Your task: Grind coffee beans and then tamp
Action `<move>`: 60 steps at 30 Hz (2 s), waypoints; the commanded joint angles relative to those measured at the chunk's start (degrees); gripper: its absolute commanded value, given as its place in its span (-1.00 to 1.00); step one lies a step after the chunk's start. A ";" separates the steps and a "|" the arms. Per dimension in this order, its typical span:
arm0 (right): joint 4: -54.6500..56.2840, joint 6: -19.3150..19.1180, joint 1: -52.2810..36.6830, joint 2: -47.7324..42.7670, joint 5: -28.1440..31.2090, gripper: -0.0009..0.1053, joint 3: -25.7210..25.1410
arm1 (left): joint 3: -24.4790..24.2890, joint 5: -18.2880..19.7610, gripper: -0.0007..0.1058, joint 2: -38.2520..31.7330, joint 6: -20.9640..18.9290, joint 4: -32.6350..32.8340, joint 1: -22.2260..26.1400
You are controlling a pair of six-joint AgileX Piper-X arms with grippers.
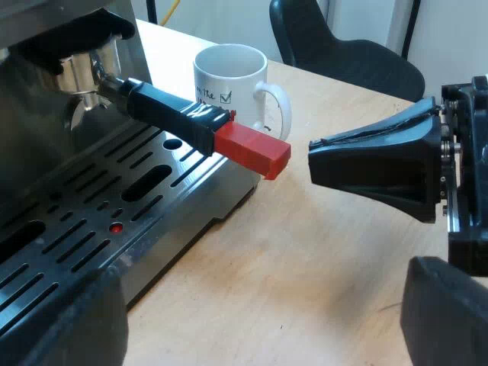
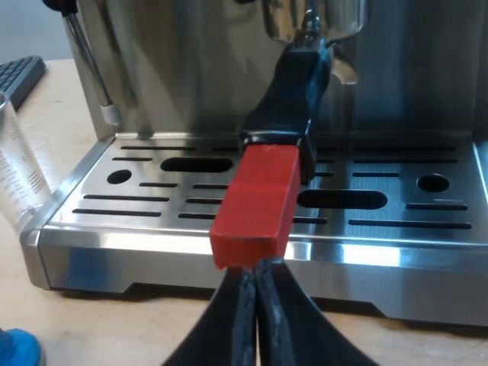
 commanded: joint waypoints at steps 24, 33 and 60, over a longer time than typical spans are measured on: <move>-0.81 -0.53 -4.32 0.15 -7.99 -0.98 -0.02 | 0.00 0.29 0.41 0.18 -0.16 -0.73 -0.24; -5.24 -1.15 -4.32 3.04 -6.43 -0.98 -0.02 | 0.00 0.29 0.41 0.18 -0.16 -0.65 -0.24; -8.97 -3.71 -4.77 3.04 0.11 -0.98 -0.02 | 0.00 0.29 0.41 0.18 -0.16 -0.18 -0.24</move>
